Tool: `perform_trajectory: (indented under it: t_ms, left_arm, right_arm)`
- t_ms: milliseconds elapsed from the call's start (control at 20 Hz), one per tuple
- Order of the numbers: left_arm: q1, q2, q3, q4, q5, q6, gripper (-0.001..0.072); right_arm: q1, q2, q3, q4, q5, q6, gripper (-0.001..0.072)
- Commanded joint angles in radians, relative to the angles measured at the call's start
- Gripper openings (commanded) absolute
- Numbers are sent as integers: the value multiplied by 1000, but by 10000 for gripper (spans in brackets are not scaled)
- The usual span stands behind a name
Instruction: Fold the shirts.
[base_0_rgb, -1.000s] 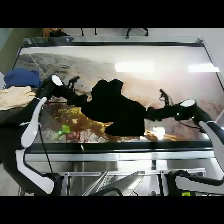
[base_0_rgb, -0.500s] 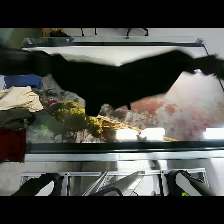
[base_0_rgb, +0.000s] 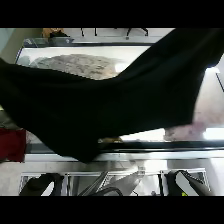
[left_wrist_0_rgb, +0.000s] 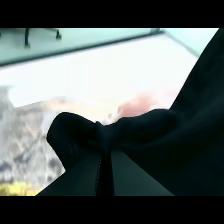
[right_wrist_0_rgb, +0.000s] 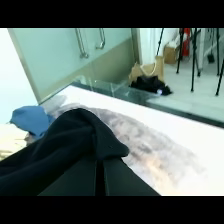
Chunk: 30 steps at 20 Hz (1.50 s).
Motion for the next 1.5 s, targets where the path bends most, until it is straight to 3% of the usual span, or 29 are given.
perform_trajectory:
  t_ms: [0, 350, 400, 450, 650, 700, 750, 950, 1100, 1250, 1450]
  left_arm:
    - [-1, -101, -197, 16, 67, -4, 11]
    - [0, -601, -478, 11, 179, 45, 12]
    - [5, -669, -488, 14, 184, 45, 13]
    - [19, -735, -481, 13, 183, 44, 14]
    - [148, -877, -298, 13, 1, 44, 33]
    - [183, -880, -245, 13, -47, 44, 347]
    - [219, -879, -190, 13, -95, 44, 704]
    - [322, -801, -169, 14, -139, 64, 694]
    - [354, -710, -358, 14, -103, 103, 694]
    - [352, -634, -629, 3, -14, 131, 693]
    - [306, -615, -866, -121, 135, 190, 693]
  right_arm:
    - [26, -119, -124, 33, 59, -26, 28]
    - [196, -505, -545, -138, -164, -164, 37]
    - [198, -573, -547, -137, -182, -175, 139]
    - [197, -620, -543, -130, -196, -175, 297]
    - [127, -628, -494, -135, -177, -175, 331]
    - [87, -593, -492, -135, -169, -174, 445]
    - [48, -559, -492, -146, -169, -173, 529]
    - [-81, -476, -501, -364, -146, -116, 502]
    - [-119, -482, -569, -475, -161, -106, 363]
    - [-121, -525, -619, -483, -161, -108, 365]
    - [-114, -600, -621, -471, -125, -106, 365]
